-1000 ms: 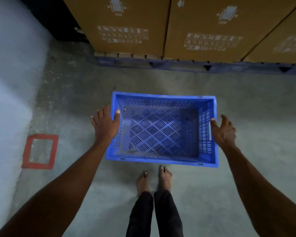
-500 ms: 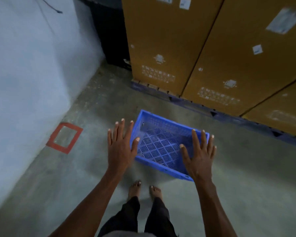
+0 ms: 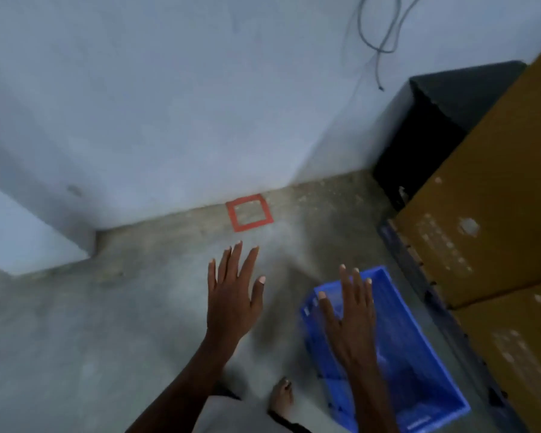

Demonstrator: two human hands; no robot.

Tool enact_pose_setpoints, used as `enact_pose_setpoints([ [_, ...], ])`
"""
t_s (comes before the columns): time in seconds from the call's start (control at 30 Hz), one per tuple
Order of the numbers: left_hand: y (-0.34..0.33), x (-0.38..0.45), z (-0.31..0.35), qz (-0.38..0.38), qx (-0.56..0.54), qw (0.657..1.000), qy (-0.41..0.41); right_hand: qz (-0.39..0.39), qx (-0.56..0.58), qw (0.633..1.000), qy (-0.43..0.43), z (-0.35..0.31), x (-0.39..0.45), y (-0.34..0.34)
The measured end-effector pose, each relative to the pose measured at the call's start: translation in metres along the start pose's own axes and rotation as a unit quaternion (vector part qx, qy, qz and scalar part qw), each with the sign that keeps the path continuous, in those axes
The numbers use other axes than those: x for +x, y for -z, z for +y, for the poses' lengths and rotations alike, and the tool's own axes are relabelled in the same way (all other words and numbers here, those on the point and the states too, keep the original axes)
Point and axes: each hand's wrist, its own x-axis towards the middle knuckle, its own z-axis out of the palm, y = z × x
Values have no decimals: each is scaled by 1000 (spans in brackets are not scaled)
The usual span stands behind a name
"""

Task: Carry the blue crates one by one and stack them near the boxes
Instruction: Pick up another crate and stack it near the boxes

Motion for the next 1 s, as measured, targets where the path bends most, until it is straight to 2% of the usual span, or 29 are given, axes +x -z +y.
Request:
enact_pose_setpoints([
  [0.2,85,-80,-131,100,16,975,196,-114,-29,978,172,-107,2,-93],
  [0.3,133,-132,-204,147,32,942,301,-155,-28,958,240,-181,-26,-156],
  [0.47,210,-234,-314,200,66,880,426,-247,-15,908,338,-305,-98,-277],
  [0.8,320,-383,-464,296,89,747,589,-415,11,774,477,-514,-252,-442],
  [1.0,378,-420,-581,321,105,694,636,-463,11,720,517,-634,-311,-561],
])
